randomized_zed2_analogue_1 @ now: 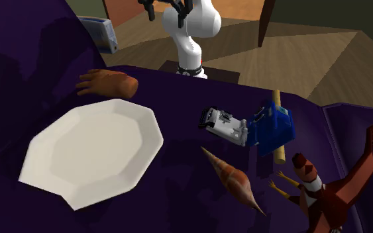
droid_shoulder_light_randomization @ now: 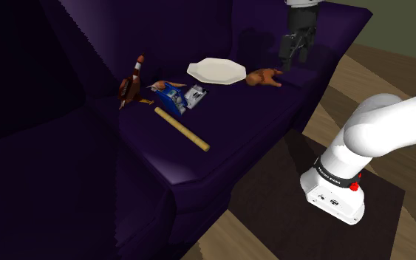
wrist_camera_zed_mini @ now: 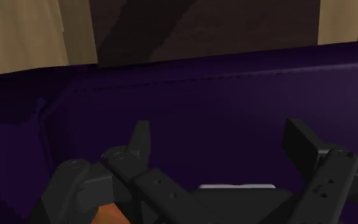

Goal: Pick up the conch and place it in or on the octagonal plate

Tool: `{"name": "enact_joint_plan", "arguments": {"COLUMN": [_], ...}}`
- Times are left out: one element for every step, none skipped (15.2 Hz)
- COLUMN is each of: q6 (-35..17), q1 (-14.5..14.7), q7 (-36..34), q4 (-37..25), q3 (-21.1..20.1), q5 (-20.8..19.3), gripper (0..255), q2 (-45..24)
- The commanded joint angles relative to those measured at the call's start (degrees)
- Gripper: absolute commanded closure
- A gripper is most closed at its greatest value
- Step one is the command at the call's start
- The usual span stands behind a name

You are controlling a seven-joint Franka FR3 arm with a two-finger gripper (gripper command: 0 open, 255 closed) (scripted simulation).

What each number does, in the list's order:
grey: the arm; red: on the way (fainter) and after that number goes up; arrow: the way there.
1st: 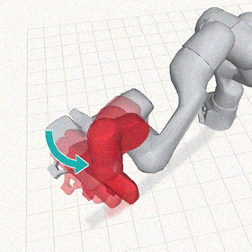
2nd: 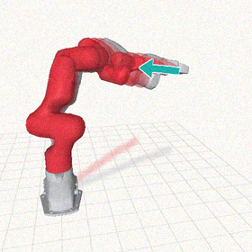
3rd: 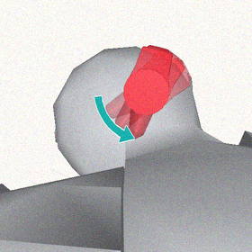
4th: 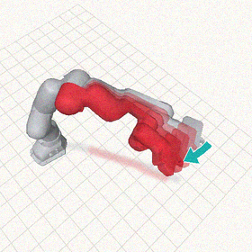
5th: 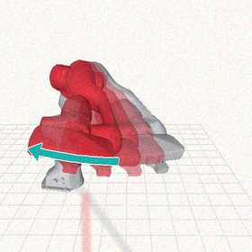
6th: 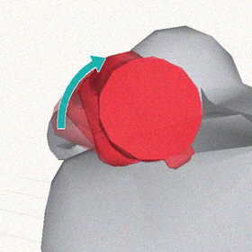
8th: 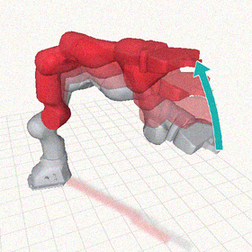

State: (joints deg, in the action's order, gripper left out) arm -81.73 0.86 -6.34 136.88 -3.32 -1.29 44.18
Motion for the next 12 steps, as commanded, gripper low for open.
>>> {"name": "enact_joint_plan", "arguments": {"q6": [0.0,-1.8,-3.6,-5.4,-7.1,-8.7,-10.3,-11.8,-13.3,-14.8,-16.2,-17.5], "q1": [0.0,0.4,0.9,1.3,1.7,2.1,2.5,2.9,3.2,3.6,3.9,4.2], "q7": [0.0,0.6,1.2,1.8,2.4,3.0,3.5,4.1,4.6,5.1,5.6,6.1], "q4": [0.0,-0.3,-0.7,-1.2,-1.7,-2.3,-3.0,-3.7,-4.4,-5.3,-6.1,-7.0], "q3": [0.0,-0.3,-0.5,-0.8,-1.1,-1.5,-1.8,-2.1,-2.5,-2.8,-3.2,-3.6], "q5": [0.0,-0.1,-0.2,-0.3,-0.4,-0.5,-0.7,-0.8,-1.0,-1.2,-1.4,-1.6], "gripper": [0,0,0,0,0,0,0,0,0,0,0,0], "q2": [0.0,-1.7,-3.4,-5.1,-6.8,-8.6,-10.3,-12.1,-13.8,-15.6,-17.3,-19.1]}}
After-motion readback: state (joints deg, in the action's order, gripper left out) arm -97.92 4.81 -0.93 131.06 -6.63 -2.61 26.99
